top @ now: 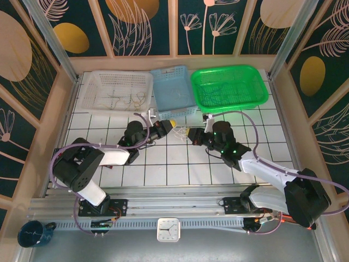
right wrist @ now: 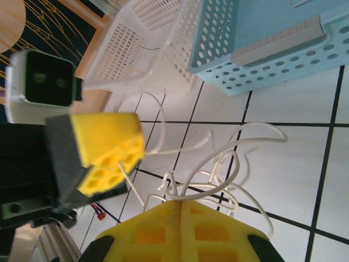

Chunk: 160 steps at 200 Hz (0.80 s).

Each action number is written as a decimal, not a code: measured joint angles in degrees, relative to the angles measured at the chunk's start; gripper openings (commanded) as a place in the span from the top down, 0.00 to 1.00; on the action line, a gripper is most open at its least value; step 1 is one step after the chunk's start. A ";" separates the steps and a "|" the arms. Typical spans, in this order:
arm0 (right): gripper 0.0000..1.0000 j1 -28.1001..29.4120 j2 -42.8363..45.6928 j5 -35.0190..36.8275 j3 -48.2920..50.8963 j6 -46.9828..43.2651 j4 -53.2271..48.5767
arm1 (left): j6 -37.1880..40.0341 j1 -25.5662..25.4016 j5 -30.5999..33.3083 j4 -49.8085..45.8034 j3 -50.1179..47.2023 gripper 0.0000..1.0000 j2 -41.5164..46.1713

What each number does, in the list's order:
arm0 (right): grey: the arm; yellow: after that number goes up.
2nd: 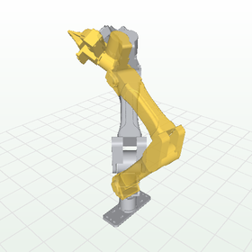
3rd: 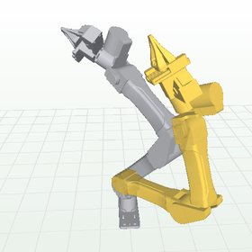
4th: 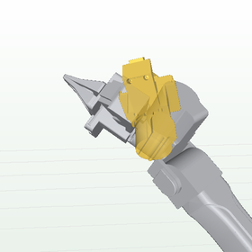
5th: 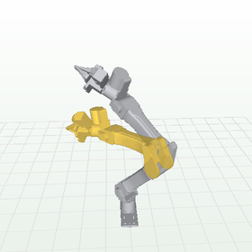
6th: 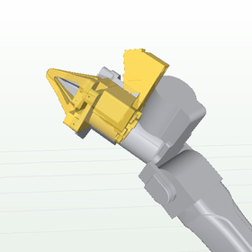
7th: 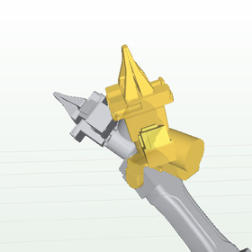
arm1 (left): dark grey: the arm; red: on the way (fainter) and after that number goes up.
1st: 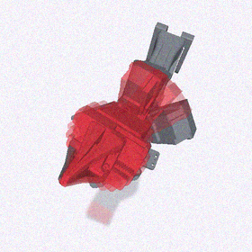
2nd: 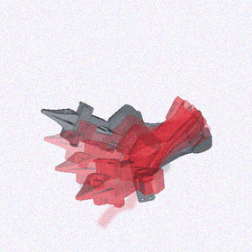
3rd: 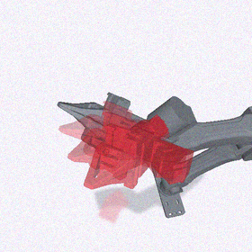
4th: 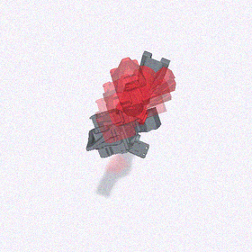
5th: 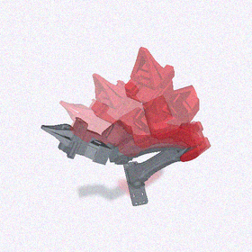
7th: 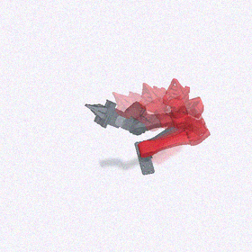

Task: Untangle the cables

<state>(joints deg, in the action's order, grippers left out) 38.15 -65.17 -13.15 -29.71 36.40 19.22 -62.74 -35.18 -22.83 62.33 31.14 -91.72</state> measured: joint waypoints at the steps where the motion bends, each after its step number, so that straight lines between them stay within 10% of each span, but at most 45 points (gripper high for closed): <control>1: 0.90 0.00 0.00 0.02 0.07 0.00 0.02 | 0.13 0.00 0.11 0.00 0.02 1.00 0.13; 41: 0.61 0.39 -0.52 0.09 3.21 1.29 0.22 | 3.15 -0.09 0.33 0.92 0.44 1.00 3.08; 160: 0.41 -2.25 3.21 2.78 0.28 -1.40 -6.69 | 9.40 -0.09 -3.10 7.58 0.35 1.00 5.22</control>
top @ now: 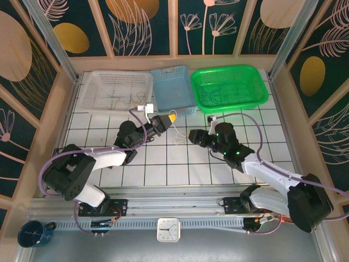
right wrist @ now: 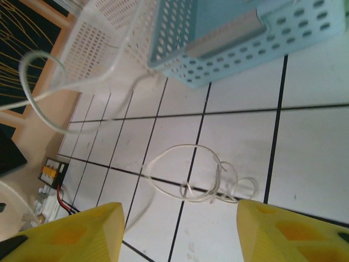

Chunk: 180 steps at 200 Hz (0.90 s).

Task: Untangle the cables

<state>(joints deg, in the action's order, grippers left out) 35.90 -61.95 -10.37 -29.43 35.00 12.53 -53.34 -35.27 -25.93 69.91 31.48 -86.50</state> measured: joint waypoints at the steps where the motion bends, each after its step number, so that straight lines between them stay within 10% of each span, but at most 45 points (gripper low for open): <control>1: 0.41 -0.04 0.02 -0.02 -0.07 -0.07 0.00 | 0.00 0.00 -0.02 0.02 0.00 1.00 0.02; 180: 0.42 -1.42 -3.13 -5.79 -3.43 -4.07 2.93 | 2.97 0.00 1.09 0.13 -0.33 1.00 3.45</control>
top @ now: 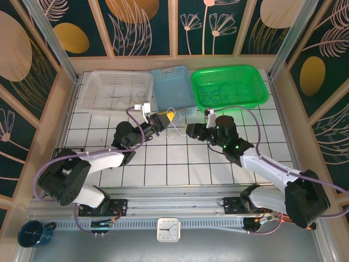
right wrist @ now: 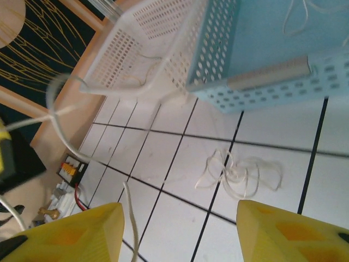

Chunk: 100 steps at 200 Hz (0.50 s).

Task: Untangle the cables

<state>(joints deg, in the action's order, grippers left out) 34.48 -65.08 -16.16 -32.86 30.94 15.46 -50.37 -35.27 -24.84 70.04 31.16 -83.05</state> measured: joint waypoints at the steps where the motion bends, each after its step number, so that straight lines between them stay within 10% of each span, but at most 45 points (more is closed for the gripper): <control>1: 0.42 0.00 0.04 -0.04 0.11 0.11 0.02 | 0.04 0.00 0.02 0.00 0.00 1.00 0.00; 100: 0.46 1.90 1.75 -5.35 2.08 5.90 6.62 | 0.87 0.00 0.79 -0.26 -0.37 1.00 0.17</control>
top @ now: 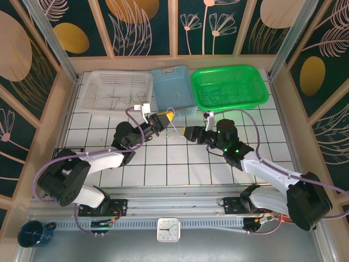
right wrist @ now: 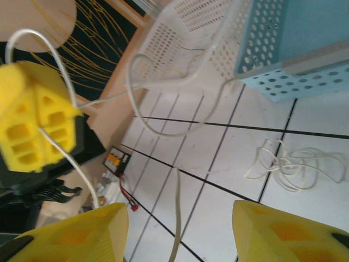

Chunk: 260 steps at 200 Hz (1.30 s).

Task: Untangle the cables

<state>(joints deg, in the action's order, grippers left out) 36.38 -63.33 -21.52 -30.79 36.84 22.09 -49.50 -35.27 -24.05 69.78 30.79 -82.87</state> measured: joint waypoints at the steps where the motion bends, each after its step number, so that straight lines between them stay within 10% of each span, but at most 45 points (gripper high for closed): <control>1: 0.46 0.00 0.00 -0.07 0.00 0.07 0.09 | 0.00 0.00 0.02 0.00 -0.02 1.00 0.00; 61: 1.00 -0.04 0.52 -2.10 -0.83 1.92 0.90 | 0.39 0.00 0.59 -0.09 -0.79 1.00 0.02; 83: 1.00 -0.37 0.52 -1.27 -4.83 0.37 -2.54 | 0.37 0.00 1.64 0.13 -2.03 0.40 0.02; 109: 1.00 -0.83 0.33 0.92 -13.14 -2.91 -7.56 | 0.46 0.00 4.04 -0.85 -3.91 0.02 1.16; 260: 1.00 -1.14 -5.95 3.39 -36.20 -15.52 -25.64 | 29.03 0.00 7.89 -28.96 -0.59 0.01 15.21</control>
<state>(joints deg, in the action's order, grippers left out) 35.24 -69.28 -18.13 -66.98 21.32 -3.55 -20.47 -35.27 -16.16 40.82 30.20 -67.66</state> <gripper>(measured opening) 0.056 0.988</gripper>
